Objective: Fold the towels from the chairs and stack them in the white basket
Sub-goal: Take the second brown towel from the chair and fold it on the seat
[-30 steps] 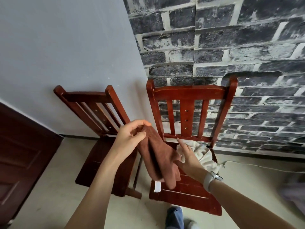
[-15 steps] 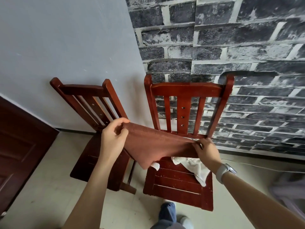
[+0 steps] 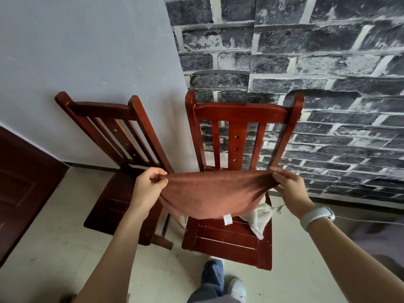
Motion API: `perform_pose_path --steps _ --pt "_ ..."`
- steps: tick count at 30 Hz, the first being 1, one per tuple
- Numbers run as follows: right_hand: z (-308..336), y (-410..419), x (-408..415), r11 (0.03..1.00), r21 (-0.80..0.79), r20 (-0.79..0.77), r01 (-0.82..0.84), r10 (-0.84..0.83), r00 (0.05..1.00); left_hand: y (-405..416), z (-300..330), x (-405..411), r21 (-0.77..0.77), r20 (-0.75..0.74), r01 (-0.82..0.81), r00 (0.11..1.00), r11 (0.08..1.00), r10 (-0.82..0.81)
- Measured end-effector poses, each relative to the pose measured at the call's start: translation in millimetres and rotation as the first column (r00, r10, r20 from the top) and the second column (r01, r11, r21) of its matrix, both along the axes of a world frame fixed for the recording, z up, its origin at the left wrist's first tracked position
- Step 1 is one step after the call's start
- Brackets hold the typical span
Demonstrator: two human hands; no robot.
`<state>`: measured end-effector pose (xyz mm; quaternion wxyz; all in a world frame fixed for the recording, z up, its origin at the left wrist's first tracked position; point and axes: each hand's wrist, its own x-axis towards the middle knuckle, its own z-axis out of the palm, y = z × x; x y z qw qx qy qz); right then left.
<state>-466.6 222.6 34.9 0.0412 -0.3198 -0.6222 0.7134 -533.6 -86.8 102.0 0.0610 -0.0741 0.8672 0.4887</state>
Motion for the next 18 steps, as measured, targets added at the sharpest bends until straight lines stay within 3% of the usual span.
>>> perform_pose_path --steps 2,4,9,12,15,18 --pt "3.0 0.5 0.3 0.998 -0.062 -0.009 -0.011 0.01 1.0 -8.3 -6.6 2.9 -0.031 0.07 0.011 0.998 0.999 -0.009" --pt "3.8 -0.9 0.8 0.999 0.011 -0.002 -0.052 0.052 0.999 -17.1 -12.4 5.2 0.001 0.151 -0.016 0.988 1.0 0.016" --pt "4.6 -9.3 3.9 0.908 0.378 0.071 -0.18 0.165 0.984 -42.7 -28.1 11.0 0.368 0.476 -0.252 0.878 0.895 0.051" --pt "3.9 -19.7 5.1 0.852 0.468 0.107 -0.236 0.21 0.972 -66.5 -56.5 16.4 0.24 0.553 -0.222 0.831 0.945 0.055" --pt "5.9 -42.6 1.8 0.788 0.545 0.169 -0.286 0.231 0.958 -93.0 -89.5 17.0 -0.013 0.668 0.007 0.744 1.0 0.003" --pt "7.0 -76.9 -8.7 0.745 0.595 0.173 -0.3 0.245 0.954 -114.8 -112.9 17.6 -0.055 0.789 0.21 0.608 0.976 -0.086"
